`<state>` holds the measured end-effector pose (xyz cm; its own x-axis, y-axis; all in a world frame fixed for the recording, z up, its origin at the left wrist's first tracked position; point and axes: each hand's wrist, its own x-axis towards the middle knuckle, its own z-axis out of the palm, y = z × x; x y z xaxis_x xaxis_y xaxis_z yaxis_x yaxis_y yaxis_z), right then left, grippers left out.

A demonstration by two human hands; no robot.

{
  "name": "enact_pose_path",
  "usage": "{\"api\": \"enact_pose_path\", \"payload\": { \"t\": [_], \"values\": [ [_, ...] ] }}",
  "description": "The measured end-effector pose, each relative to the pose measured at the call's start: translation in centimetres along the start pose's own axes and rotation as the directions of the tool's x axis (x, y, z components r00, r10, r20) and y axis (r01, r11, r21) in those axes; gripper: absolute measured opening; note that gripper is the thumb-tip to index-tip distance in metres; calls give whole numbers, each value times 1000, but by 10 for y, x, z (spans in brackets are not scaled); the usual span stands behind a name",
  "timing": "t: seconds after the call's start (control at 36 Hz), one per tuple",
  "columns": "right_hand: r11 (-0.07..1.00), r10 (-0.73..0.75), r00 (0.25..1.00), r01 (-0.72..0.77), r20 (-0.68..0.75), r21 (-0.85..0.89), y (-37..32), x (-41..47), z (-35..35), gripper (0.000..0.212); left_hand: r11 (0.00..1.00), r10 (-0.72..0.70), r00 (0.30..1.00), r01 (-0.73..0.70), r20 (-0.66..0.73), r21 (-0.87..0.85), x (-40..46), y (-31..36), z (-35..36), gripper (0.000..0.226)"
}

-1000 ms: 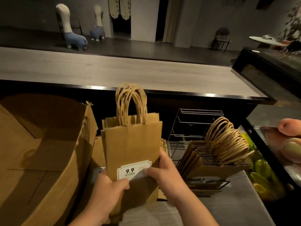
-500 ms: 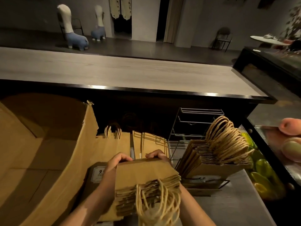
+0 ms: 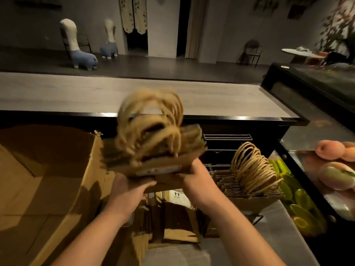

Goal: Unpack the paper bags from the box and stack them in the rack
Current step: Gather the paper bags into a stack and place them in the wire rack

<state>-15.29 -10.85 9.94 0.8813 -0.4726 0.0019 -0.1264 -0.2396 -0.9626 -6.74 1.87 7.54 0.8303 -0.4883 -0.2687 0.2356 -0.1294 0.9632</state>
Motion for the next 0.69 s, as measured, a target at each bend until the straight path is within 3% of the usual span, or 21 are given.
{"api": "enact_pose_path", "payload": {
  "t": [0.08, 0.17, 0.33, 0.44, 0.56, 0.69],
  "values": [
    [997, -5, 1000, 3, -23, -82, -33, -3, -21, 38, 977, 208, 977, -207, 38, -47, 5, 28, 10, 31],
    [988, -19, 1000, 18, -8, -153, -66, -15, -45, 43, 961, 266, 963, -262, 40, -83, 6, 47, 20, 36],
    [974, -46, 999, 41, -19, -224, -110, -22, -96, 40, 916, 399, 901, -380, 173, -133, 7, 83, 58, 34],
    [978, 6, 1000, -9, -16, -207, -109, -16, -133, 41, 914, 405, 875, -387, 266, -121, 14, 95, 91, 40],
    [981, 118, 993, -119, -16, -151, -85, -8, -160, 40, 932, 362, 899, -342, 246, -123, 23, 87, 120, 30],
    [985, 173, 985, -173, 13, -28, -61, -4, -177, 32, 943, 331, 905, -311, 268, -115, 31, 73, 146, 34]
  ]
}}
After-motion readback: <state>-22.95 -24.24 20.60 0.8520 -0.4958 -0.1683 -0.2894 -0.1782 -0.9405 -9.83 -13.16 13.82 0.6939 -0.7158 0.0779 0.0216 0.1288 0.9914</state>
